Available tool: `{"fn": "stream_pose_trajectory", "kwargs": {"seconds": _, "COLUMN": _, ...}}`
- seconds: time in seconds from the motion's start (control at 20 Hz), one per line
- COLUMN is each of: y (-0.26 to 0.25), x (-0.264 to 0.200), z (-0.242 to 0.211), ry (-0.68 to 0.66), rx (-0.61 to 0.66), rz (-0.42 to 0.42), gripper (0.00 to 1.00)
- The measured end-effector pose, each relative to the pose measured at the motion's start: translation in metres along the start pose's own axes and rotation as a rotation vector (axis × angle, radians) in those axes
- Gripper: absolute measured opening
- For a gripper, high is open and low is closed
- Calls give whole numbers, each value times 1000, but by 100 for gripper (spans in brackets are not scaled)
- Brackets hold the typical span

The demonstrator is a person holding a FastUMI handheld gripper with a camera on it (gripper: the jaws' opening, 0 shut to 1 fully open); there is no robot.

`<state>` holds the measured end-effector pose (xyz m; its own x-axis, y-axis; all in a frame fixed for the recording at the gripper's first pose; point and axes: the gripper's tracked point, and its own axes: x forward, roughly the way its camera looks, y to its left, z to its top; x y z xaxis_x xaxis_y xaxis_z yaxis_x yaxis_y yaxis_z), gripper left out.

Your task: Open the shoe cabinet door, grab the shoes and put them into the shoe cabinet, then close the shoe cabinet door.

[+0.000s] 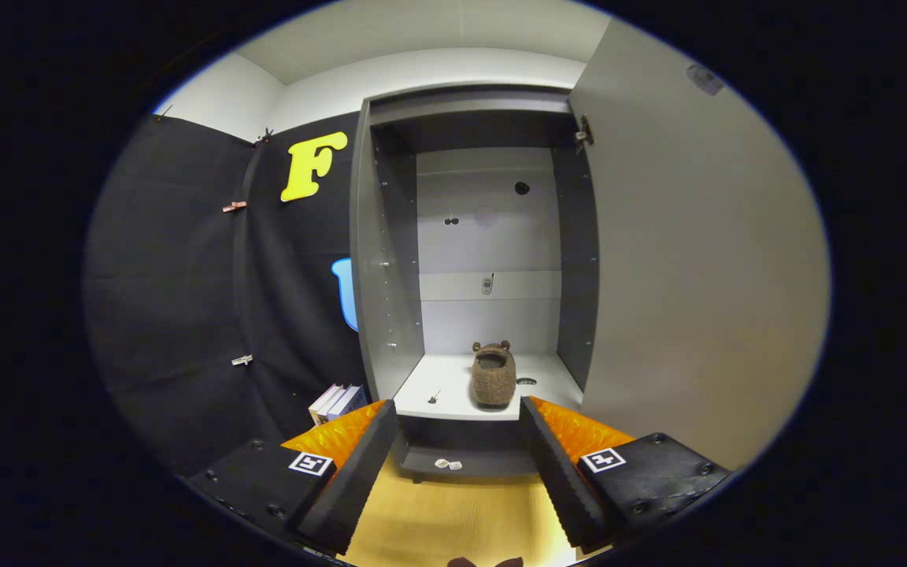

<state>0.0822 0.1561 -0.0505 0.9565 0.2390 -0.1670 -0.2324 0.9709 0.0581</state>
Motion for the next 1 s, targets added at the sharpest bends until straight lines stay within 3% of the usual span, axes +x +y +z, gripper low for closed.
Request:
{"fn": "stream_pose_trajectory", "kwargs": {"seconds": 0.3, "y": -23, "x": -104, "z": -11, "ry": -15, "rx": 17, "rz": 22, "gripper": 99}}
{"fn": "stream_pose_trajectory", "kwargs": {"seconds": 0.55, "y": -64, "x": -157, "z": -2, "ry": -23, "rx": 43, "rz": 24, "gripper": 99}}
{"fn": "stream_pose_trajectory", "kwargs": {"seconds": 0.75, "y": -130, "x": -184, "z": 14, "ry": -65, "rx": 35, "rz": -50, "gripper": 99}}
{"fn": "stream_pose_trajectory", "kwargs": {"seconds": 1.0, "y": -218, "x": -176, "z": 32, "ry": -100, "rx": 26, "rz": -200, "gripper": 98}}
